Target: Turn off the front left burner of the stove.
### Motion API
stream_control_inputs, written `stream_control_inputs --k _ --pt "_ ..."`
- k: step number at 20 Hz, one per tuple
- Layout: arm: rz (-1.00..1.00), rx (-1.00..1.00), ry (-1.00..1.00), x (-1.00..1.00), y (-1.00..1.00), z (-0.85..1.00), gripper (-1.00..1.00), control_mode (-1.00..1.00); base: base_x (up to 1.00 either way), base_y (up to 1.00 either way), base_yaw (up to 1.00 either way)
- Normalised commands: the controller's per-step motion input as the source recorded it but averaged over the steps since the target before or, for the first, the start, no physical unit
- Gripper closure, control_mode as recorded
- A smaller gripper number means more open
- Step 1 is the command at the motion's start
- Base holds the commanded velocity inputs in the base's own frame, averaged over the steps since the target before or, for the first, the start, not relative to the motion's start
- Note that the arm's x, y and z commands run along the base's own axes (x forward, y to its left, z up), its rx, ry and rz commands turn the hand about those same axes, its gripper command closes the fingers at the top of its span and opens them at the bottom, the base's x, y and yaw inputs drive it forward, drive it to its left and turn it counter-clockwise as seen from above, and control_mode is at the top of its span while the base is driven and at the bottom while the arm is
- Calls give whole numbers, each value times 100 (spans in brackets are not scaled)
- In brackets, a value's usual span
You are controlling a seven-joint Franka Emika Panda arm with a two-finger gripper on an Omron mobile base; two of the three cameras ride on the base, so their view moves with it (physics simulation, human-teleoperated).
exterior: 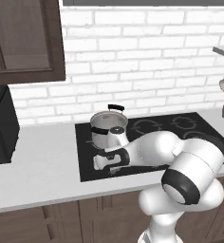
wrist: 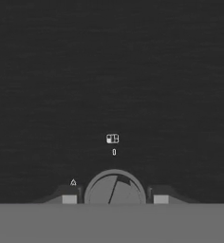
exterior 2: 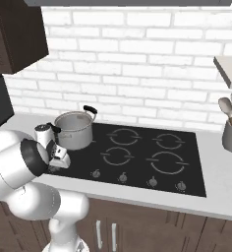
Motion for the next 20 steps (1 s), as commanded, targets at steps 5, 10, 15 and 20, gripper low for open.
stream_control_inputs --k 5,10,15,20 --pt "-25 3 0 -7 -1 0 100 -100 0 0 0" --pt "-32 6 0 -29 -13 -2 100 -100 0 0 0" --pt "-38 7 0 -34 -16 -8 100 -100 0 0 0" --pt "-41 6 0 -32 -15 -13 100 -100 0 0 0"
